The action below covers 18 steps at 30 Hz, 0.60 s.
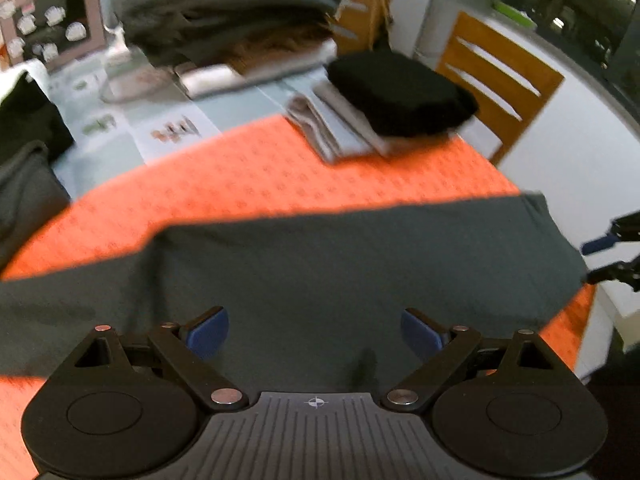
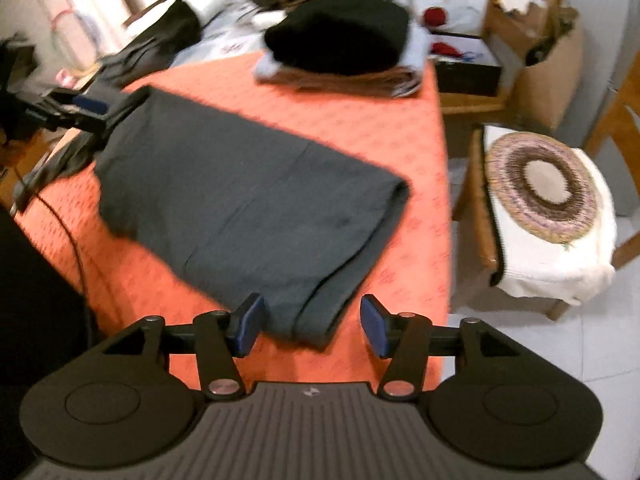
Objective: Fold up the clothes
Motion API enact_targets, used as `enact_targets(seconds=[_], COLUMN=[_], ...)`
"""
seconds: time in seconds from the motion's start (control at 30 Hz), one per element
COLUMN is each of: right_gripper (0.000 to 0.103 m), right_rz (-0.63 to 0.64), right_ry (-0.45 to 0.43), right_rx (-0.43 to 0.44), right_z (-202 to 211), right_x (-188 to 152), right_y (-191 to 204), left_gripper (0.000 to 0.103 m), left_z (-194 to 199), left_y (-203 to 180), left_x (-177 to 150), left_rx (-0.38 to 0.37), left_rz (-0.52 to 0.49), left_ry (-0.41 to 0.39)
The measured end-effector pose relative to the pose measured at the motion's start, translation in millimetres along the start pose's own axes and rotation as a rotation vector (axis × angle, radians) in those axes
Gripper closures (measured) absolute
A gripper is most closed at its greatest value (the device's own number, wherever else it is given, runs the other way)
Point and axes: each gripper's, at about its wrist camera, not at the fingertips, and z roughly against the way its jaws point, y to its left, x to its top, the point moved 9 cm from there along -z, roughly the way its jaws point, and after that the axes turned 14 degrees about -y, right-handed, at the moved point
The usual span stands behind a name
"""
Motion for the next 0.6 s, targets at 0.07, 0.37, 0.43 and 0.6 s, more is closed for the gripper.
enact_targets(seconds=[0.07,0.37,0.43,0.6], right_gripper=[0.050,0.092,0.089,0.076], right_rz=[0.031,-0.002,-0.013,0.029], right_ry=[0.006,-0.024,-0.036,-0.008], right_rx=[0.003,0.081,0.087,0.091], right_z=[-7.6,-11.7,-10.5,-18.2], right_x=[-5.8,-10.0,-9.0,-18.9], right_y=[3.1,-1.4,-3.6,-1.0], left_gripper=[0.009,0.010,0.018,0.052], left_z=[2.0,23.9,22.1,9.7], left_y=[-9.7,-42.6,-51.1,-70.1], left_x=[-10.8,-61.4,-74.9,-87.6], left_rx=[-0.025,-0.144,-0.143,-0.096], left_rz=[0.001,0.070,0.112,0.129], left_ry=[0.023,0.113,0.117,0.045])
